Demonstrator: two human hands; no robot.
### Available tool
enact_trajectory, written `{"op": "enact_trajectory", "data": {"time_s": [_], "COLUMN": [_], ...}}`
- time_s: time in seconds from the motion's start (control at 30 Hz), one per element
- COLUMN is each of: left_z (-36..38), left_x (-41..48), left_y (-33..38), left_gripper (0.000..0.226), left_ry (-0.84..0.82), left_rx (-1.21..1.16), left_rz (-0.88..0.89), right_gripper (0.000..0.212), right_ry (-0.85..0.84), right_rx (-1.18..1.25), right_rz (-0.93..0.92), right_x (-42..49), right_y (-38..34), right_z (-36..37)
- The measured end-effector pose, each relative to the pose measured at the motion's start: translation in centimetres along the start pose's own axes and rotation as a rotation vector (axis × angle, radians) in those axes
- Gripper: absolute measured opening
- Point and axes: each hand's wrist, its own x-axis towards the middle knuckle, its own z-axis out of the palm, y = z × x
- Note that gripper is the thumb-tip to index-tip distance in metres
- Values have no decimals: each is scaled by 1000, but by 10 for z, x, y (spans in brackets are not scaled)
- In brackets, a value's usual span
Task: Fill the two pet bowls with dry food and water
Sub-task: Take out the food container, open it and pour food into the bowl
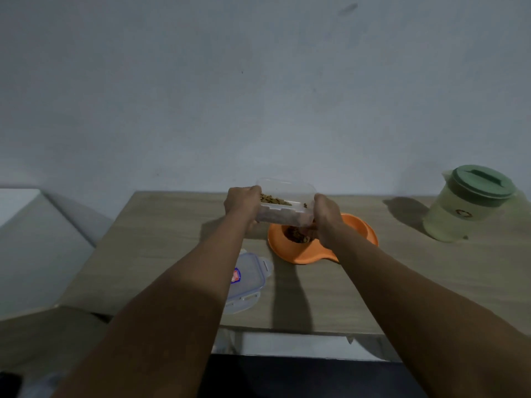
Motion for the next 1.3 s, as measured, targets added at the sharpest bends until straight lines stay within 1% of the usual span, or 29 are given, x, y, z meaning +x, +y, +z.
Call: {"op": "enact_trajectory", "data": {"time_s": [0.1,0.23,0.27,0.3,0.4,0.5,0.63,0.7,0.8,0.9,1.0,1.07,1.13,1.2,1.3], "left_z": [-23,-55,-57,-71,-85,-104,-117,-120,-122,-123,-124,-124,-124,-124,-120], "left_x": [14,31,32,42,48,66,79,81,81,82,83,81,74,66,60], "left_y": [-13,-25,-26,-31,-37,-49,-60,-66,-76,-81,-80,-76,-68,-57,-35], "left_gripper": [22,38,37,36,34,32,23,24,22,25,26,26,30,34,31], "left_ry": [-5,16,25,41,67,87,65,50,25,25,26,44,92,169,255], "left_rx": [-23,-66,-66,-79,-85,-106,-113,-112,-117,-97,-50,2,156,339,404], "left_rz": [-46,-95,-97,-100,-119,-154,-195,-225,-267,-276,-271,-257,-218,-165,-104], "right_gripper": [30,24,23,22,22,18,28,31,31,33,35,32,27,30,33], "right_ry": [10,-29,-28,-48,-43,-52,-33,-37,-52,-29,-28,-28,-13,5,41], "right_rx": [-62,-136,-154,-180,-225,-270,-346,-373,-374,-419,-466,-503,-521,-494,-492], "right_rz": [-33,-39,-42,-44,-115,-142,-127,-112,-90,-118,-134,-139,-151,-148,-196], "right_x": [2,0,0,0,5,10,18,20,21,22,23,23,22,19,21], "right_y": [2,12,13,18,21,30,42,46,56,62,61,61,60,59,53], "right_z": [23,54,55,71,87,113,134,138,141,143,146,145,144,139,127]}}
